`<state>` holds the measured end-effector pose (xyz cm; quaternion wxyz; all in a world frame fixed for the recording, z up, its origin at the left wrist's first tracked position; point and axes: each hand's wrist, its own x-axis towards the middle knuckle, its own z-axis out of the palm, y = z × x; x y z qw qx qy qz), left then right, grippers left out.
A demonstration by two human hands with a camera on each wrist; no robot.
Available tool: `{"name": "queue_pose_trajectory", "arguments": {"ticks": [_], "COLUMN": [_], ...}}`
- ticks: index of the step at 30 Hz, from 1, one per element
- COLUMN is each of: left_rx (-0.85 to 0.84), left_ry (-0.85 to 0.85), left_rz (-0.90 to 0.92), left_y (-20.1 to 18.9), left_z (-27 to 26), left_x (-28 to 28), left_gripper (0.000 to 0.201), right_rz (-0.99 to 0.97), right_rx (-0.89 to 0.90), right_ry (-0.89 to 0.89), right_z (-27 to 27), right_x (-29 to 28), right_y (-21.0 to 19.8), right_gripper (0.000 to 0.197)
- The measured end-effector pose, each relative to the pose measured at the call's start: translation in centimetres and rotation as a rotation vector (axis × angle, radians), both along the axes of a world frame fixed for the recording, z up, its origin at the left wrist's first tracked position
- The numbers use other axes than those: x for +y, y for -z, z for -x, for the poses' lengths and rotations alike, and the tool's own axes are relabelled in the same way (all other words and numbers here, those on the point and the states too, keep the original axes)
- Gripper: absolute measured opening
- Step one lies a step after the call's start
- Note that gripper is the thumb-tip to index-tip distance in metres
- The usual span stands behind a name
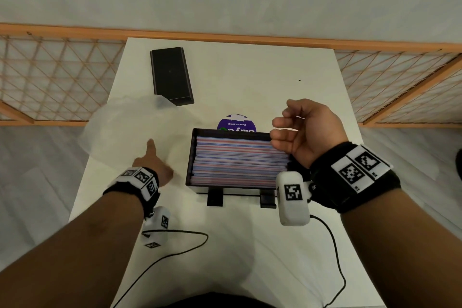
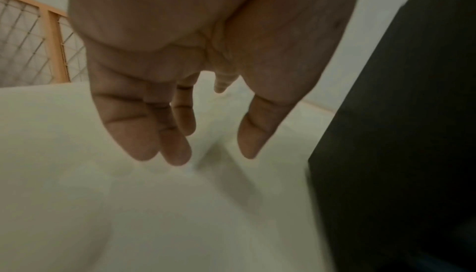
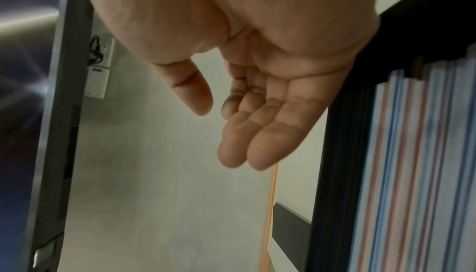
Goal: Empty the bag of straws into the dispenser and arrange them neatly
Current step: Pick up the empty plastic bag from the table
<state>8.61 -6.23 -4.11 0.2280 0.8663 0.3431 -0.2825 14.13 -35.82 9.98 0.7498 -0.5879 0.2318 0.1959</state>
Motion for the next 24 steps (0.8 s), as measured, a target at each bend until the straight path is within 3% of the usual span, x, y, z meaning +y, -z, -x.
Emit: {"name": "queue_pose_trajectory", "arguments": {"ticks": [3, 9, 13, 16, 18, 20, 22, 24], "left_rx": [0.068, -0.009, -0.045, -0.244, -0.454, -0.655, -0.737, -0.778], "left_ry": [0.123, 0.159, 0.084, -0.025, -0.164, -0.209, -0.042, 0.211], "left_rz": [-0.05, -0.108, -0.054, 0.027, 0.198, 0.256, 0.29, 0.328], "left_y": [1.7, 1.6, 0.7, -2.5, -6.2, -10.4, -14.5, -17.6], "left_z": [0.5, 1.3, 1.5, 0.1, -1.4, -2.8, -3.4, -3.1], "left_x": [0.2, 0.3, 0.8, 0.4, -0.8, -2.4, -4.8, -7.2], "left_gripper": [0.094, 0.026, 0.03, 0.031, 0.03, 0.028, 0.019, 0.033], "right_rz": [0.027, 0.1, 0.188, 0.389, 0.604, 0.684, 0.67, 0.723], "right_rx": [-0.019, -0.068, -0.142, -0.321, -0.541, -0.79, -0.968, -1.012], "right_ry": [-0.014, -0.037, -0.102, -0.203, -0.322, -0.431, -0.483, -0.483], "right_z": [0.1, 0.6, 1.2, 1.8, 2.3, 2.6, 2.6, 2.6], "right_x": [0.3, 1.0, 1.9, 3.0, 3.7, 4.4, 5.1, 5.4], "right_y": [-0.2, -0.2, -0.1, 0.4, 0.4, -0.1, -0.6, -0.9], "right_gripper": [0.021, 0.011, 0.011, 0.01, 0.026, 0.058, 0.083, 0.095]}}
